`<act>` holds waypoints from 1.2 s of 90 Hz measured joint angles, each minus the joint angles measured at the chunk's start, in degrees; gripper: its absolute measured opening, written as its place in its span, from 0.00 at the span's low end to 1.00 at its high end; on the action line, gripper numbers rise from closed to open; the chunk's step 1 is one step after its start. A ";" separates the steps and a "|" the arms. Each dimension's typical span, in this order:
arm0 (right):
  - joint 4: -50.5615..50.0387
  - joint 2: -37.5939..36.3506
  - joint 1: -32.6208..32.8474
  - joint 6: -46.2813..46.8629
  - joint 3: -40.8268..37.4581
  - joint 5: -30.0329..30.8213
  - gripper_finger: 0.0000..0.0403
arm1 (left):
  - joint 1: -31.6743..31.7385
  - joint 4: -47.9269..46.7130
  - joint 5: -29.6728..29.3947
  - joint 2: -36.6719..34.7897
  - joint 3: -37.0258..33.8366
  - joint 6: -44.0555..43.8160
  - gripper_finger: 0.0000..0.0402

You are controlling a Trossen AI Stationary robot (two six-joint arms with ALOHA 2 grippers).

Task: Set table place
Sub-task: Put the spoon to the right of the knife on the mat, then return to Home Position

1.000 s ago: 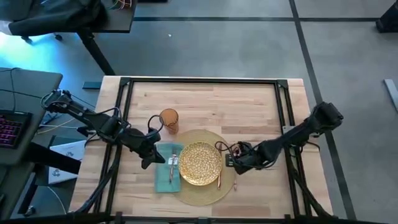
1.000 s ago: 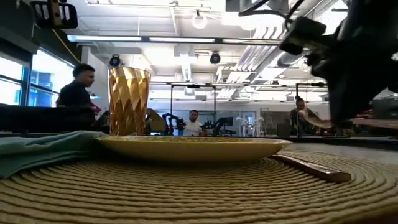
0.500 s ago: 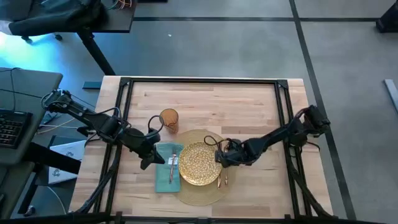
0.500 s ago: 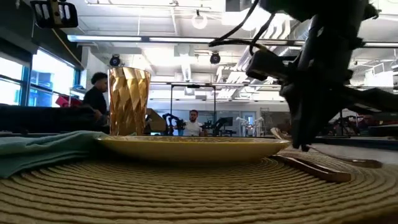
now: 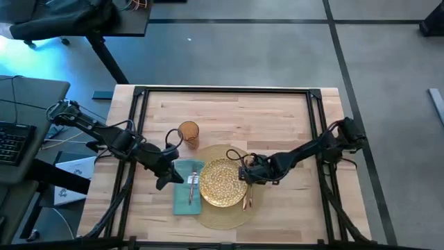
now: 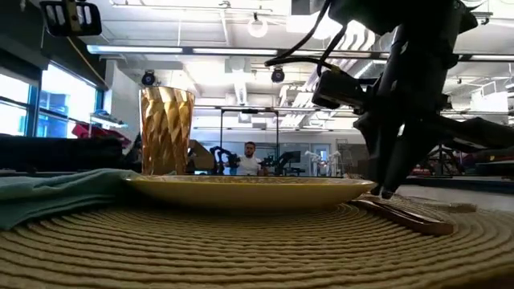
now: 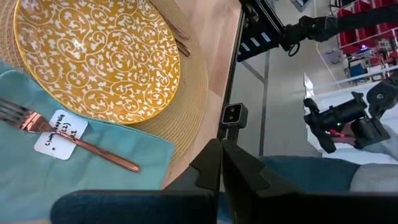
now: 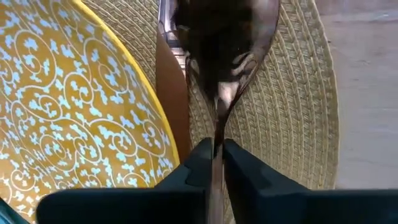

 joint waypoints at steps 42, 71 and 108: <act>-8.70 -14.06 1.17 -13.36 0.00 1.72 0.34 | -0.01 0.06 -0.12 0.00 0.00 -0.13 0.00; -16.70 -34.41 -3.73 -29.58 0.00 -3.12 0.34 | 1.32 5.05 -7.13 0.00 -0.02 -0.03 0.00; -4.36 -67.04 -12.65 -61.55 -14.08 -11.11 0.21 | 5.50 8.72 -11.94 0.00 -0.02 -0.18 0.00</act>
